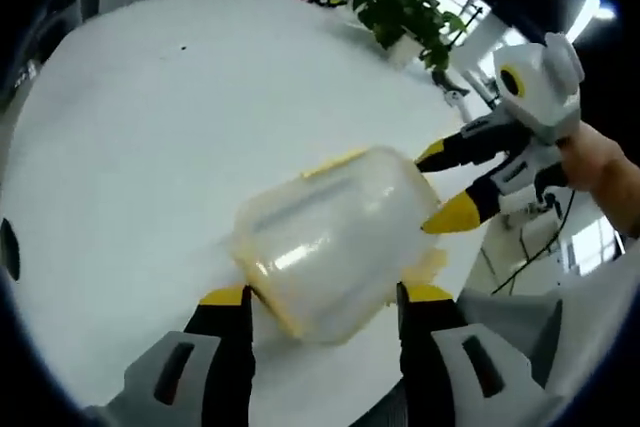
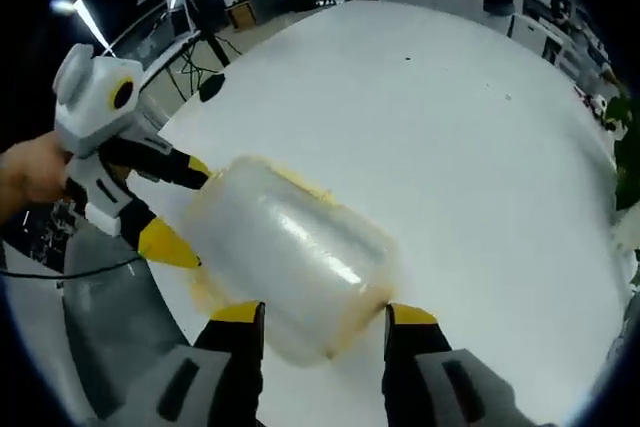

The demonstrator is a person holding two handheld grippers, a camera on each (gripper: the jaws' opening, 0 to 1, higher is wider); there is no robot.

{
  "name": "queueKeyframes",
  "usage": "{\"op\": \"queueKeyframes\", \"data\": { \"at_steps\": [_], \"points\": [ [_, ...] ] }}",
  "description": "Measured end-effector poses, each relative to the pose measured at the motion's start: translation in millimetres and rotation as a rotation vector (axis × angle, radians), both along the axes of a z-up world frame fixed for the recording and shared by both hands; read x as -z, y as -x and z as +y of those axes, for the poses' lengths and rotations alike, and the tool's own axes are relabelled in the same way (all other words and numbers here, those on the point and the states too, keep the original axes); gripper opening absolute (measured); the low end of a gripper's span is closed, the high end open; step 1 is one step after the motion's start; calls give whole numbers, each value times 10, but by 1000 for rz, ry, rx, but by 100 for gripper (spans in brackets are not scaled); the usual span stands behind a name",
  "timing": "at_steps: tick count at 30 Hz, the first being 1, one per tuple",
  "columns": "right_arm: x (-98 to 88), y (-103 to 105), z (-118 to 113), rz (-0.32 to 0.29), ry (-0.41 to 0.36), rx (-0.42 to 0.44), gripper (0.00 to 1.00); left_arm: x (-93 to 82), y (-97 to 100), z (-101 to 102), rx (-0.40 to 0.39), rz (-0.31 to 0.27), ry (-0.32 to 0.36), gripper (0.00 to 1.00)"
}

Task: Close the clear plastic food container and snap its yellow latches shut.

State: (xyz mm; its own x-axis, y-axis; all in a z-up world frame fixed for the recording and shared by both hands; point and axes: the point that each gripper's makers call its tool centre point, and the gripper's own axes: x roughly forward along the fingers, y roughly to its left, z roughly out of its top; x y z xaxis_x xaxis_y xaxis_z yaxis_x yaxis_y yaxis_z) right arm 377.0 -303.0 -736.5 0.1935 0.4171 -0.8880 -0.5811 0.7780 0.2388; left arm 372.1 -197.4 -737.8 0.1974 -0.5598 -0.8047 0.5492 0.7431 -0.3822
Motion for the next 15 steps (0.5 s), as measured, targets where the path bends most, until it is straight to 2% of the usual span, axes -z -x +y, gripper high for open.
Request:
{"op": "queueKeyframes", "data": {
  "at_steps": [1, 6, 11, 13, 14, 15],
  "points": [
    [4, 2, 3, 2, 4, -6, 48, 20, 9, 14, 19, -12, -27, 59],
    [4, -6, 16, 4, 7, 4, 49, 37, -15, 40, 13, -23, -46, 56],
    [9, -10, 44, 0, 4, 37, 50, 64, 10, 0, 9, -4, -53, 57],
    [7, -6, 54, -1, 3, 33, 50, 85, 39, 7, -24, 36, -46, 57],
    [9, -6, 55, 3, 4, 45, 50, 74, 22, -6, -13, 19, -52, 58],
    [15, -7, 69, 6, 7, 49, 51, 66, 8, -3, -16, 25, -56, 58]
  ]
}}
